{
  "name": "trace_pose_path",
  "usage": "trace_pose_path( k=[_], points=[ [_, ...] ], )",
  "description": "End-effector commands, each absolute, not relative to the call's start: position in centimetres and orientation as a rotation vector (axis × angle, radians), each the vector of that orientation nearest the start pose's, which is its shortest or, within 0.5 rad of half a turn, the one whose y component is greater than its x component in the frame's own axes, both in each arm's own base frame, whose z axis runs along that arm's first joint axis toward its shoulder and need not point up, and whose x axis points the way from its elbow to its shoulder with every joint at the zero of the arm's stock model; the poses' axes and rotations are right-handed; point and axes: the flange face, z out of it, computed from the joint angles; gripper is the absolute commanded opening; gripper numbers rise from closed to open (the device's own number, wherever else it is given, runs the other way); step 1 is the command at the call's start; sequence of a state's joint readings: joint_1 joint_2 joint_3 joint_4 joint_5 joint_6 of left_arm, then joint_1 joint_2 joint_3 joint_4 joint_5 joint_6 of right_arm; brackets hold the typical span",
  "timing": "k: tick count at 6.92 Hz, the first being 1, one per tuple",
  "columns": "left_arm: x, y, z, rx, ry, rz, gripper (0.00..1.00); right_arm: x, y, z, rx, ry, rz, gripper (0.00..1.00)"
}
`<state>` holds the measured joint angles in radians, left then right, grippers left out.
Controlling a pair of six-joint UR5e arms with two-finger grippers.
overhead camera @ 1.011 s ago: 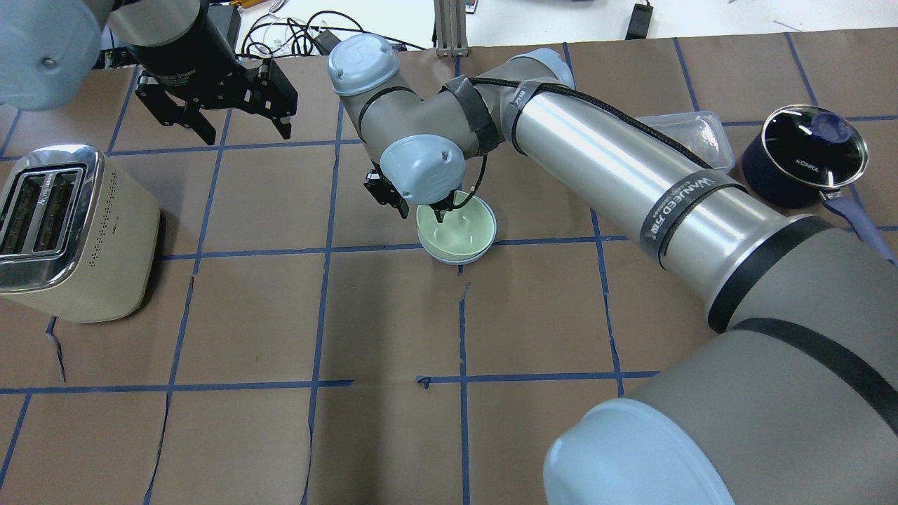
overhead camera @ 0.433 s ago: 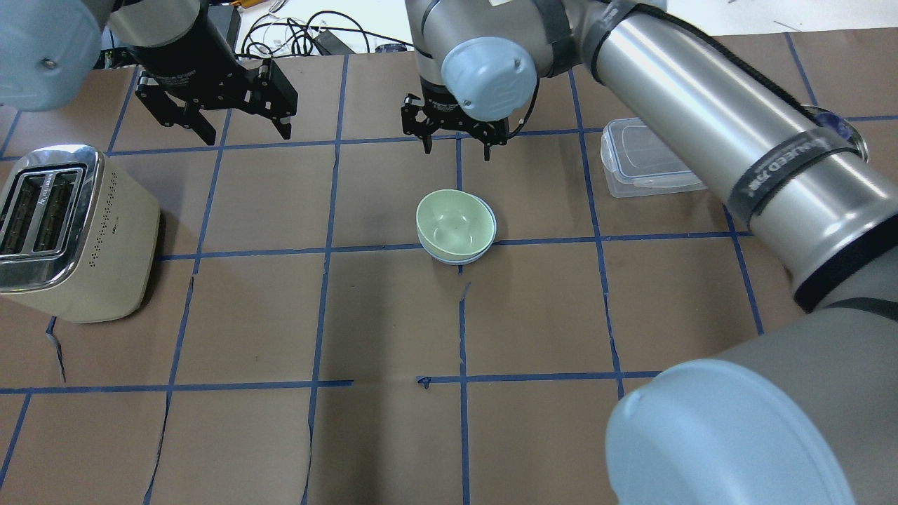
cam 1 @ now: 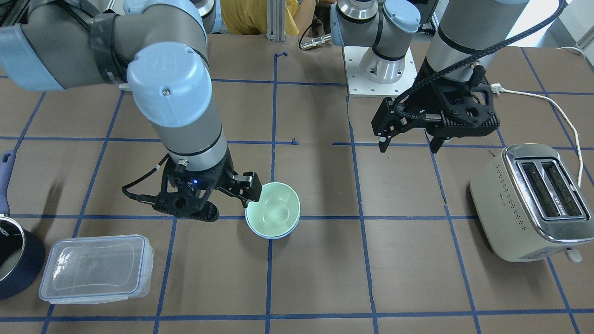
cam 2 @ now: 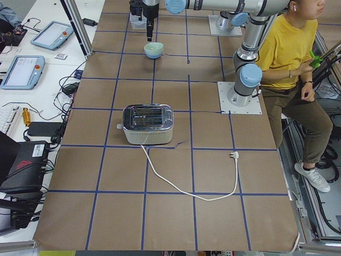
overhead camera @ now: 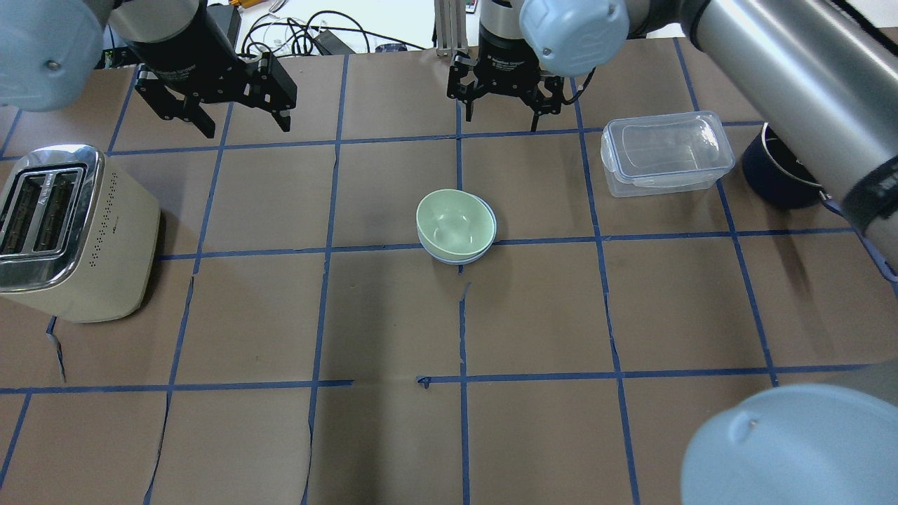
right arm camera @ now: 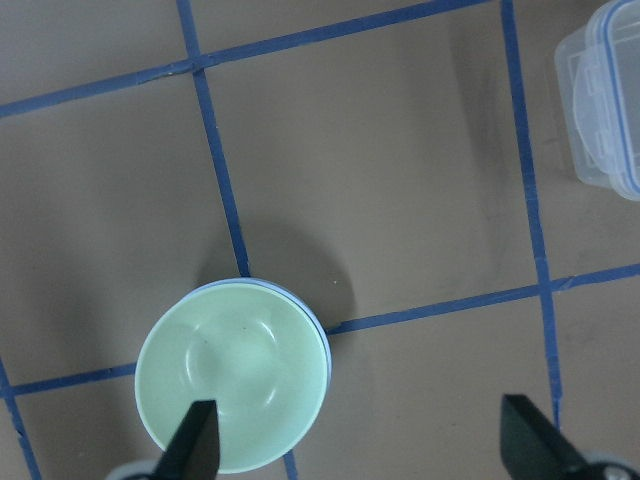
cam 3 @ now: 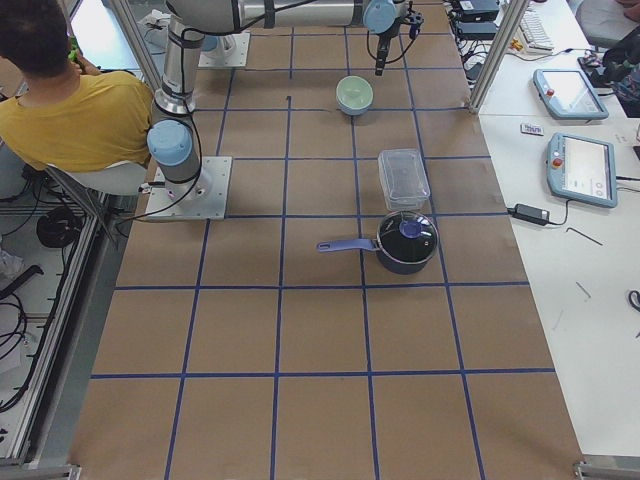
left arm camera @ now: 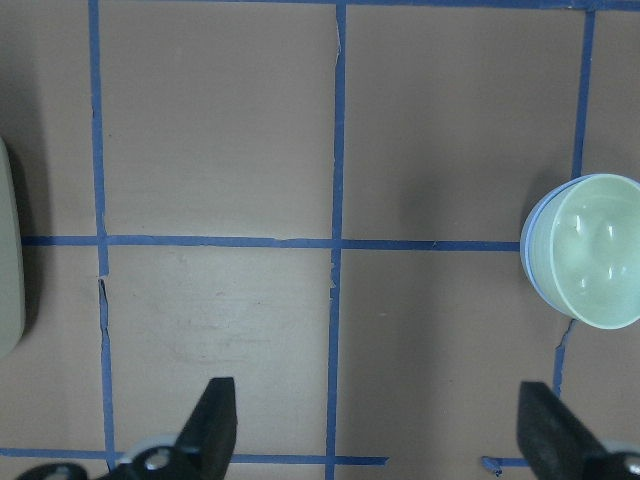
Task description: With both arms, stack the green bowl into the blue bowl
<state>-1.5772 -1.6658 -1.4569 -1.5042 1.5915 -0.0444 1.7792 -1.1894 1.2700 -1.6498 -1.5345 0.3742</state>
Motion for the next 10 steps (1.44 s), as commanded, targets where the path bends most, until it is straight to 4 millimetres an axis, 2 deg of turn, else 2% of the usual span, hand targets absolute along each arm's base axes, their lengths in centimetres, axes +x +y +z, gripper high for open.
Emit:
trace_pose_path(
  k=[1,2,3,4,6,10],
  points=[
    [-13.4,-53.6,49.5,-0.071,3.118,-0.149,1.0,21.0,-57.3,45.2,0.122,3.104,0.016,1.0],
    [-13.4,-53.4,49.4,-0.073,3.12,-0.154,1.0,18.1,-54.6,45.0,0.125,3.104,0.054,1.0],
    [-13.4,-53.5,49.6,-0.071,3.118,-0.164,1.0,16.0,-51.3,45.9,0.113,3.116,0.03,1.0],
    [-13.4,-53.5,49.5,-0.073,3.124,-0.161,1.0,15.4,-48.4,46.6,0.061,3.121,0.05,1.0],
    [-13.5,-53.4,49.5,-0.071,3.123,-0.161,1.0,15.6,-46.5,46.6,0.045,3.12,0.124,1.0],
    [-13.4,-53.4,49.7,-0.071,3.118,-0.166,1.0,14.7,-46.4,46.8,-0.057,3.156,0.128,1.0]
  ],
)
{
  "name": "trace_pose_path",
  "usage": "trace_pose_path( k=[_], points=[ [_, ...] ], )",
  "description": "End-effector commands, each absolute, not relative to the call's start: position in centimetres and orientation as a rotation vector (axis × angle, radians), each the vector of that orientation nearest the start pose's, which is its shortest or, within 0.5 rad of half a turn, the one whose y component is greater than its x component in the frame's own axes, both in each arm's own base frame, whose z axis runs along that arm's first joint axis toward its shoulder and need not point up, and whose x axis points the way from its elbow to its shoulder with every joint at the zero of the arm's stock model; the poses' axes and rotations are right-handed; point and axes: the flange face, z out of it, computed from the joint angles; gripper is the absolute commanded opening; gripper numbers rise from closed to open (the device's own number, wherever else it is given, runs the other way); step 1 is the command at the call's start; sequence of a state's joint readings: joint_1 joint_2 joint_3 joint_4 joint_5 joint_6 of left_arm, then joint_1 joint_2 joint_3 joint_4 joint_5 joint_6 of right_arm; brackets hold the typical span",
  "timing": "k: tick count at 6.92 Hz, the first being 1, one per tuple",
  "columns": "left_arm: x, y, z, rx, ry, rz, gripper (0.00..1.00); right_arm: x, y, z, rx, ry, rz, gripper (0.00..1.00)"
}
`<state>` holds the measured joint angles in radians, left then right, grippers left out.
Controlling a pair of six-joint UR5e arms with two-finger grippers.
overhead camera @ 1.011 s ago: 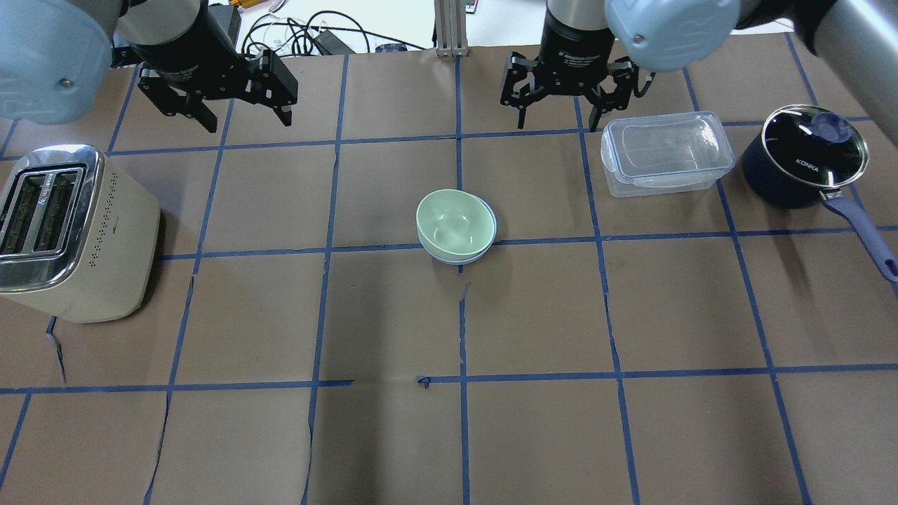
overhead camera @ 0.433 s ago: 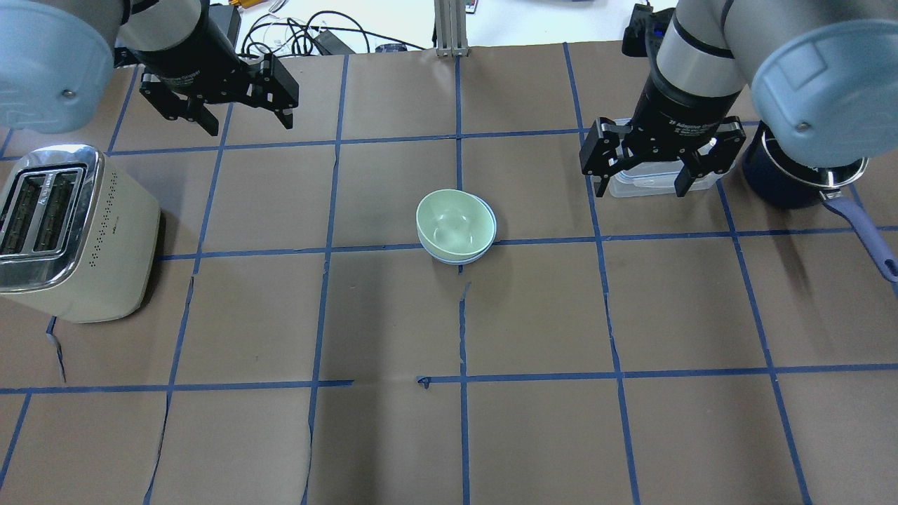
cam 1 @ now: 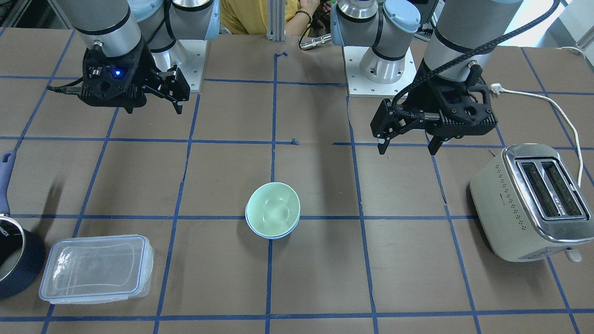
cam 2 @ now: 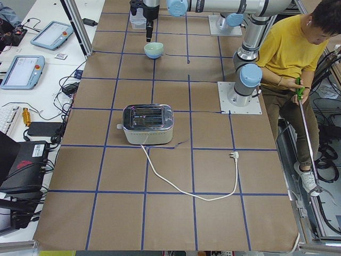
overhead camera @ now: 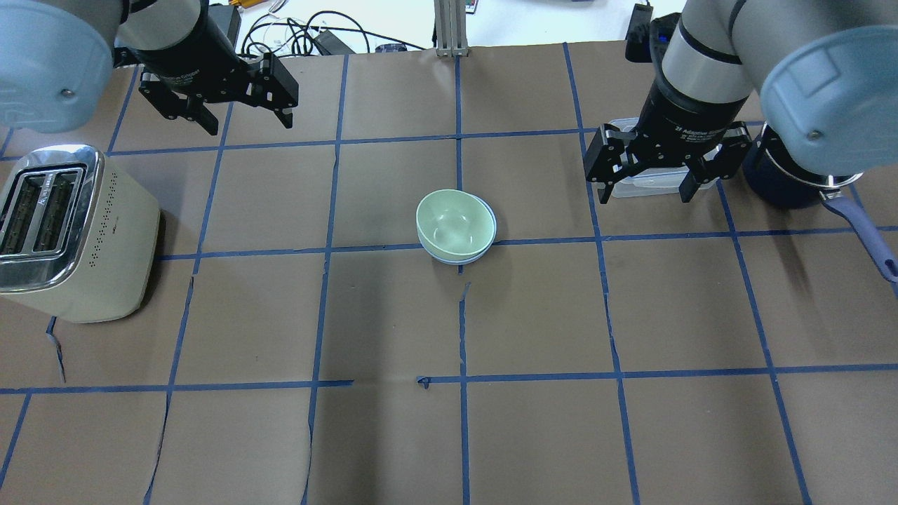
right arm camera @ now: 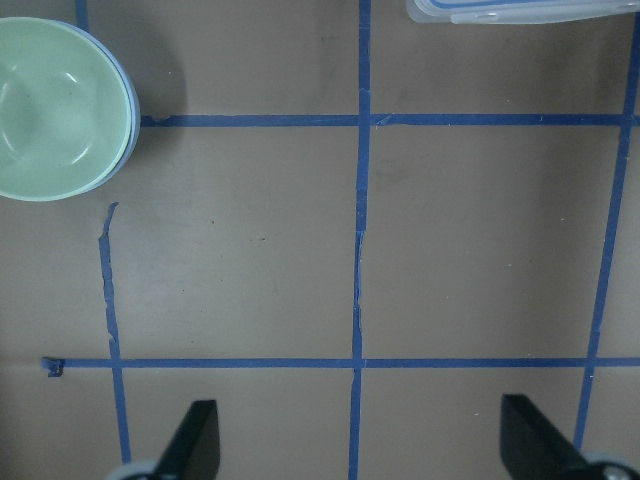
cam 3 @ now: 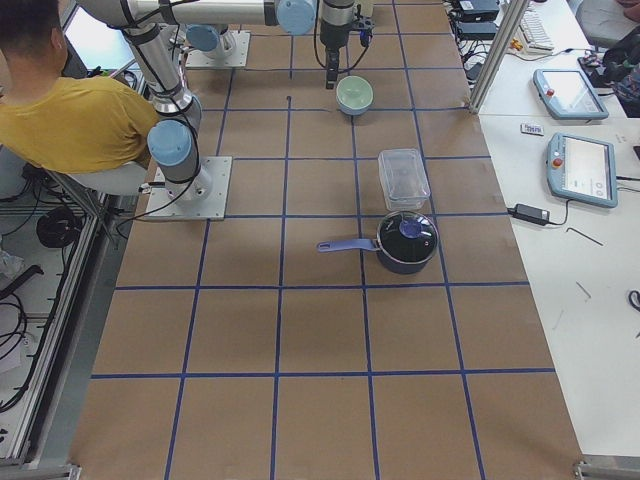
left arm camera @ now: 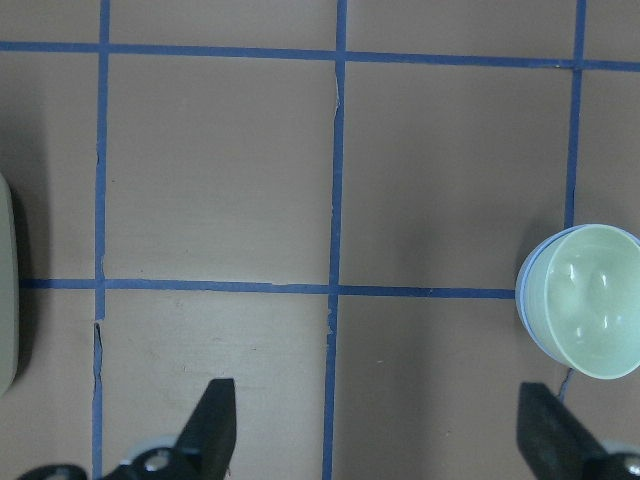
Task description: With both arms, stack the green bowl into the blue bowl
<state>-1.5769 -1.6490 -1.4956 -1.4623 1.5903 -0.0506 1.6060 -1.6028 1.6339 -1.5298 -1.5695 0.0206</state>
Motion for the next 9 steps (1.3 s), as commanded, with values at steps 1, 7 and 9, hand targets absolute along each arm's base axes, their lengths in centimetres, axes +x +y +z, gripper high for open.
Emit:
trace_pose_path(
  k=[1,7,9],
  points=[
    [-13.4,-53.4,49.7,-0.071,3.118,-0.166,1.0,14.6,-46.5,46.8,-0.054,3.152,0.126,1.0],
    [-13.5,-53.4,49.7,-0.071,3.119,-0.166,1.0,13.6,-46.1,47.3,0.01,3.133,0.132,1.0],
    [-13.5,-53.4,49.7,-0.071,3.119,-0.166,1.0,13.6,-46.1,47.3,0.01,3.133,0.137,1.0]
  ],
)
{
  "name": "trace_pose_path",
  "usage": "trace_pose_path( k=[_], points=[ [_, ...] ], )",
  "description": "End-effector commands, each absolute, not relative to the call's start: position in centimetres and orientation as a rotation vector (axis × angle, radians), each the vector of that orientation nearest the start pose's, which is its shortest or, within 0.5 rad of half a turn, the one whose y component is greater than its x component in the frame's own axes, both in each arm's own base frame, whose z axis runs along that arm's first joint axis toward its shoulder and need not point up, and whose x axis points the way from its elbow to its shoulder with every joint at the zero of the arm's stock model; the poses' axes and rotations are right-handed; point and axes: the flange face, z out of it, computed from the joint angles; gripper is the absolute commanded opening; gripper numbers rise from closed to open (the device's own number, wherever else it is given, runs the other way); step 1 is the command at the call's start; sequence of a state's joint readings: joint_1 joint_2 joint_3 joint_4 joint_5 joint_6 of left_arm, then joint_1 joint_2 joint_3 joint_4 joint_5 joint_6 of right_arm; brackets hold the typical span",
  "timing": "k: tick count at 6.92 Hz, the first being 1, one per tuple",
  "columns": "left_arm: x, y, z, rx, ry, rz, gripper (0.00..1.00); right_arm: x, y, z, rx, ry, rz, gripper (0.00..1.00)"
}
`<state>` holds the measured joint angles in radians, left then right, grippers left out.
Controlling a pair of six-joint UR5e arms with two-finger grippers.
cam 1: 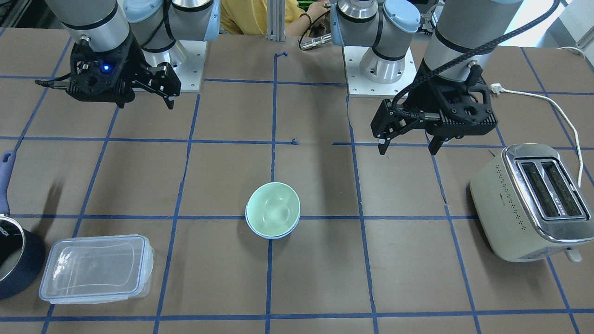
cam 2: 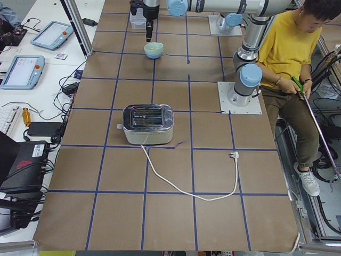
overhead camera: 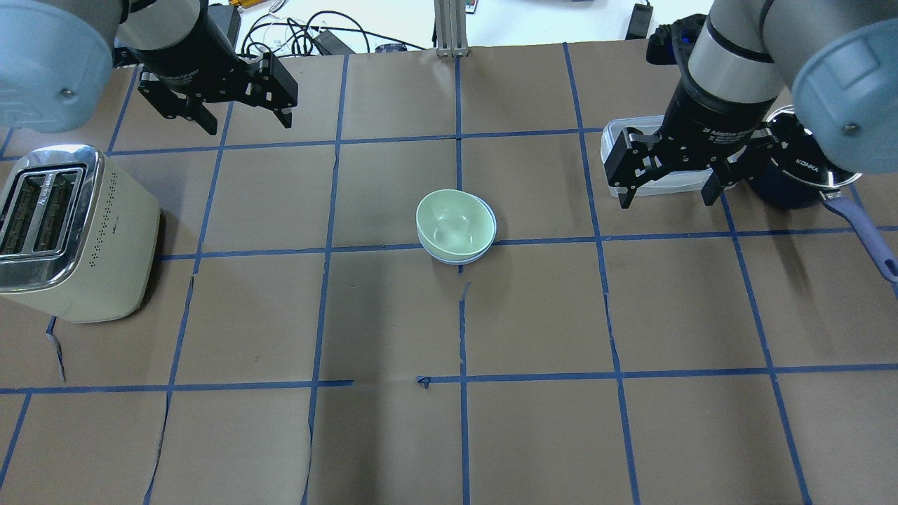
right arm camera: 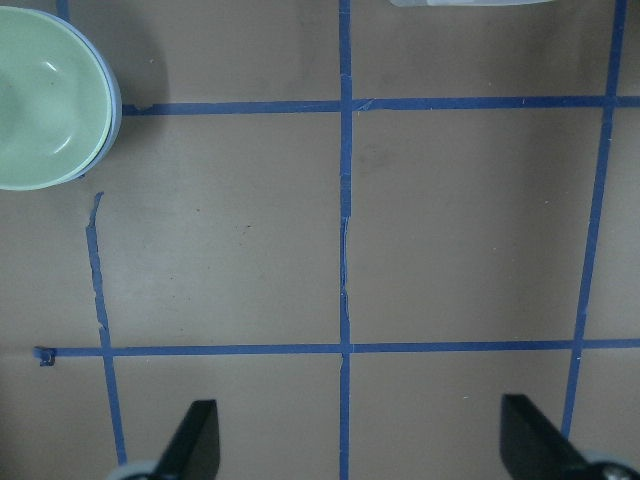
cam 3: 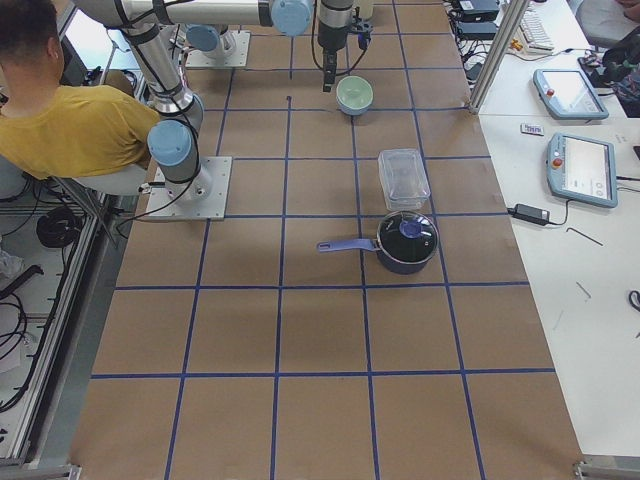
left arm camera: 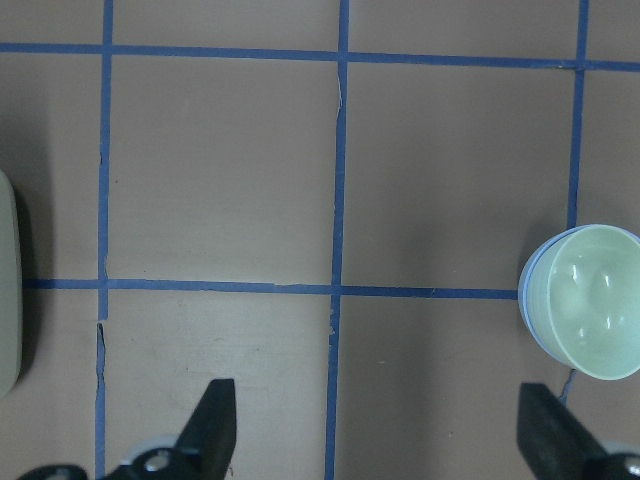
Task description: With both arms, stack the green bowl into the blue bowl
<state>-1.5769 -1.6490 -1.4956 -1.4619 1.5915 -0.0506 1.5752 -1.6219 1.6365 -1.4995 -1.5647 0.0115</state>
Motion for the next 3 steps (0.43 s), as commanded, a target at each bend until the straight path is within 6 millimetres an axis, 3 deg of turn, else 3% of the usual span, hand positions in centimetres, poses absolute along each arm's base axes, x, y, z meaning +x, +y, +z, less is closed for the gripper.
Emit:
trace_pose_path(
  k=[1,3],
  points=[
    [-13.43,-53.43,49.65,-0.069,3.116,-0.166,1.0,13.6,-46.02,47.37,0.01,3.133,0.135,1.0],
    [-13.44,-53.45,49.81,-0.069,3.118,-0.171,1.0,13.6,-45.83,47.22,0.01,3.132,0.161,1.0]
  ],
)
